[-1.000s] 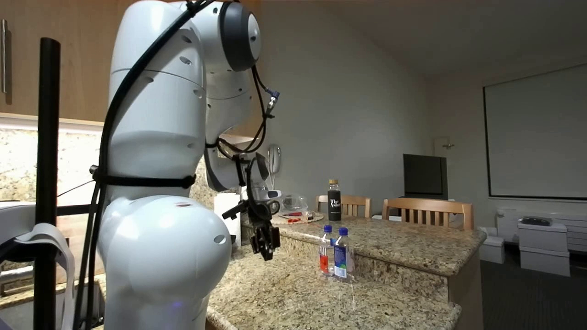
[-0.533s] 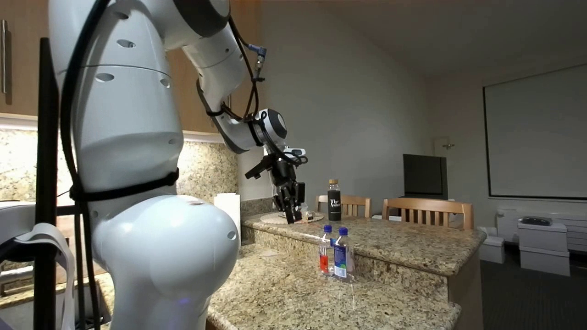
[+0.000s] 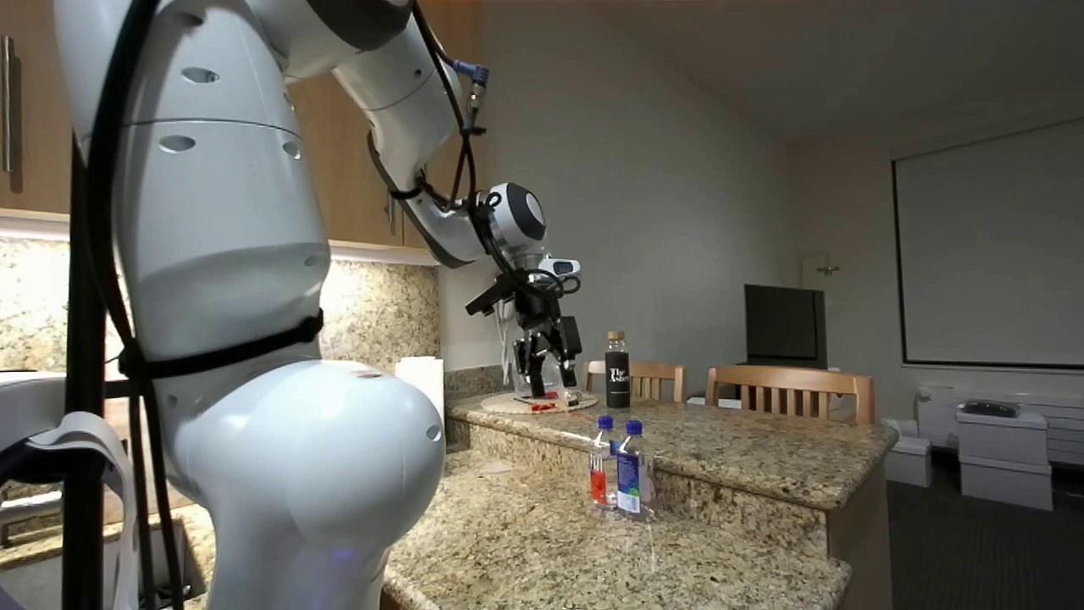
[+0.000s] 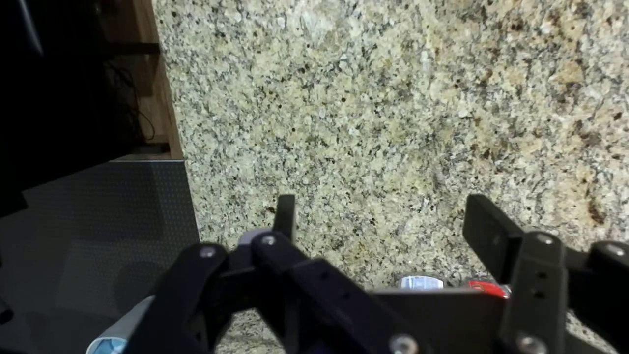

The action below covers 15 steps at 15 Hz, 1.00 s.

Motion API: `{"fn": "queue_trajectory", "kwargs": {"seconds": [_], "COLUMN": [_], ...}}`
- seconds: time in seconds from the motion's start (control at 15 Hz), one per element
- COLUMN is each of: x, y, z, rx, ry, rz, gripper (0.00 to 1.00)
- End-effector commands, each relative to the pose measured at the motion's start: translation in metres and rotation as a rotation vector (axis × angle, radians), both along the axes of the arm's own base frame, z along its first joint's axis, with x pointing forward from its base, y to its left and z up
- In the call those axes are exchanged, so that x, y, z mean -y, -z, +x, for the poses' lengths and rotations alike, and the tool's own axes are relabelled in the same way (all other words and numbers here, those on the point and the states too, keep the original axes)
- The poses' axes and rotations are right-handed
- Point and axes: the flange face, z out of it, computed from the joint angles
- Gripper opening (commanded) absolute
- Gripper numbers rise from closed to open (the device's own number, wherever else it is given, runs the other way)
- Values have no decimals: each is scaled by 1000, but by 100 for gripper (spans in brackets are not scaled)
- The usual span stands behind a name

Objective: Place the water bottle on the left upright.

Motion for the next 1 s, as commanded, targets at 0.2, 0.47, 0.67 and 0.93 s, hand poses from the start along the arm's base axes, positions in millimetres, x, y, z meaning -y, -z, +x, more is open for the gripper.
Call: {"fn": "queue_trajectory", "kwargs": {"seconds": [0.2, 0.47, 0.67, 0.93], "x": [31, 41, 37, 40], "y": [6, 20, 23, 25], "z": [-4, -6, 2, -1], "rx": [77, 108, 101, 113], "ry": [117, 160, 176, 178], "rz": [237, 305, 280, 283], "gripper": [100, 100, 100, 100]}}
